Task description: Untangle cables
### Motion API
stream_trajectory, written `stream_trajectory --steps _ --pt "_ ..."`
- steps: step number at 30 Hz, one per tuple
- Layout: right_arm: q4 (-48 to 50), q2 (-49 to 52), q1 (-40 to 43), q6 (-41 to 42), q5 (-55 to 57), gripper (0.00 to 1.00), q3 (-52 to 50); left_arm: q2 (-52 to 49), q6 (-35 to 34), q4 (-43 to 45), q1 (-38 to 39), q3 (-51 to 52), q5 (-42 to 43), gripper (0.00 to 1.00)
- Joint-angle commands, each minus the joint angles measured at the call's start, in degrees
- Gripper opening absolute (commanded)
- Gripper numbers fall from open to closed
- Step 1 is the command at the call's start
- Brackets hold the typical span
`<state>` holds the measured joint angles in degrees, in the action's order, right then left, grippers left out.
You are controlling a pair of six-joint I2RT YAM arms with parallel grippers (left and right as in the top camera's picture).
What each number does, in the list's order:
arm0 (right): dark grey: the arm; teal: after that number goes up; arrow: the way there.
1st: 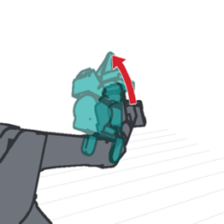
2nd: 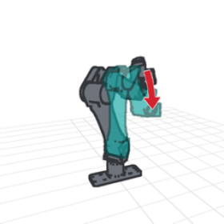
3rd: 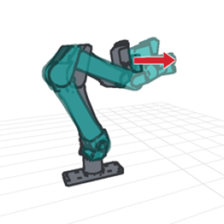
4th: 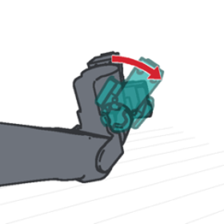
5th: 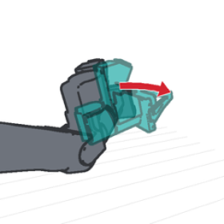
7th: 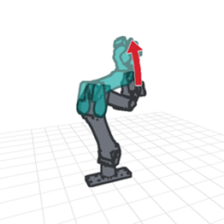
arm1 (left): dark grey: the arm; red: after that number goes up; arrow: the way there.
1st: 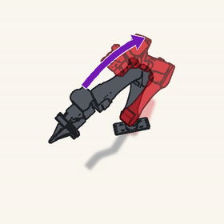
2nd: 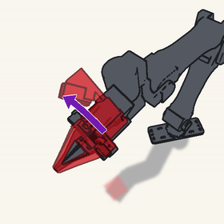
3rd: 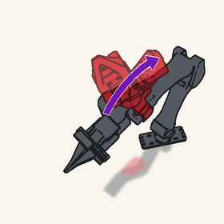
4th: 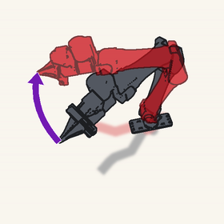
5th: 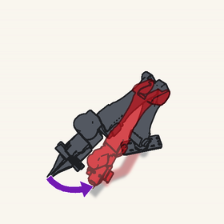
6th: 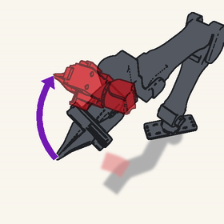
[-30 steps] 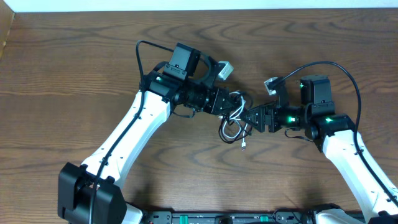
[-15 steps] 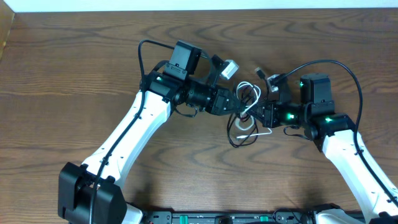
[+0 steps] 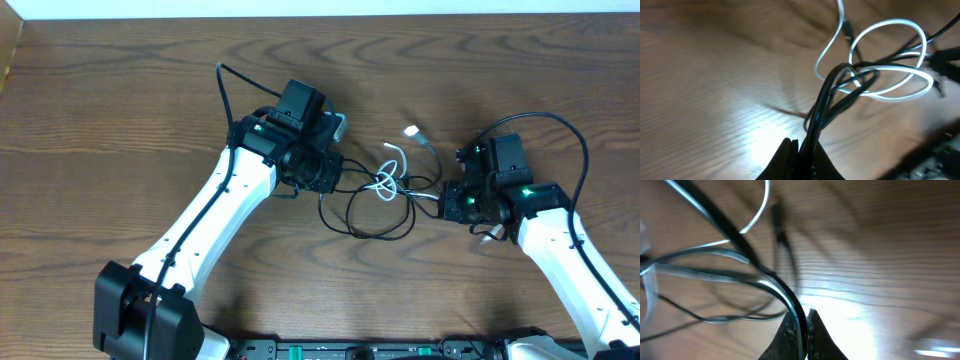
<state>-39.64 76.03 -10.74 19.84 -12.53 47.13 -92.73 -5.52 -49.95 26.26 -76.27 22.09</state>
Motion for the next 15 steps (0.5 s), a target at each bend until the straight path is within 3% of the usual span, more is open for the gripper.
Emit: stream_trajectory --steps 1,5,12,15 --pt "-0.48 0.13 0.57 0.96 9.66 0.01 -0.04 1.11 0.52 -0.57 -0.87 -0.11 -9.05 0.08" --pt "-0.66 0.13 0.59 1.2 10.54 0.01 -0.04 1.11 0.31 -0.59 -1.2 -0.13 -11.89 0.07" --pt "-5.77 0.13 0.68 7.93 23.12 0.01 -0.04 2.4 -2.45 -0.37 -5.2 -0.15 -11.76 0.08" --pt "-5.44 0.13 0.68 8.0 23.54 0.14 -0.04 4.15 -2.05 0.42 -7.48 -0.15 -6.1 0.08"
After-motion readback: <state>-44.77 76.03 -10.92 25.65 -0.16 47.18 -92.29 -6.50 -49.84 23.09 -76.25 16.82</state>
